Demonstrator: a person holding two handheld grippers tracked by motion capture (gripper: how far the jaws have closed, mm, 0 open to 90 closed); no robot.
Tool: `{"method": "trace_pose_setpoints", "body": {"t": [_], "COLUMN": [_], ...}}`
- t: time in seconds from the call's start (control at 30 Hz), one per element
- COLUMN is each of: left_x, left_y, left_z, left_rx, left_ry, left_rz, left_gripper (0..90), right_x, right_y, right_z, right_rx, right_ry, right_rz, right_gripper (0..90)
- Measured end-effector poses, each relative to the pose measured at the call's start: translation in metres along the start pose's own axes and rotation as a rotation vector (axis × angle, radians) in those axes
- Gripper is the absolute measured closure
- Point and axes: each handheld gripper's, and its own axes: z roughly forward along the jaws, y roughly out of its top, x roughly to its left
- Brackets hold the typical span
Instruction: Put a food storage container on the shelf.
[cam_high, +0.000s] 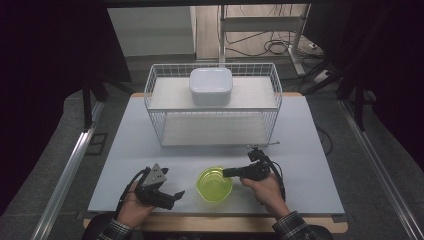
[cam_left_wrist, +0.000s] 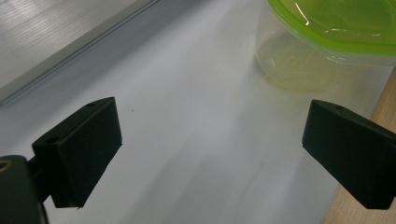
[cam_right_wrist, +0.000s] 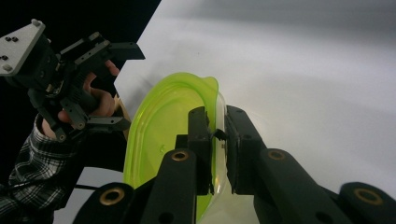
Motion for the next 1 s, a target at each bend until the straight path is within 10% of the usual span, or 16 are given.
{"method": "trace_pose_setpoints", "body": {"t": [0.47, 1.0], "left_x": [0.004, 0.007], "left_y": [0.0, 0.0], "left_z": [-0.003, -0.006], "left_rx": [-0.018, -0.033], "left_ry": [0.024, 0.029], "left_rz": [-0.027, -0.045], "left_gripper": [3.0, 1.3], "right_x": [0.007, 0.051], "right_y": [0.01, 0.059], "right_z": [-0.022, -0.057], "right_rx": [-0.101, -0.191], "right_ry": [0.051, 0.06], "right_rz": [0.021, -0.065], "right_gripper": [82.1, 82.0]}}
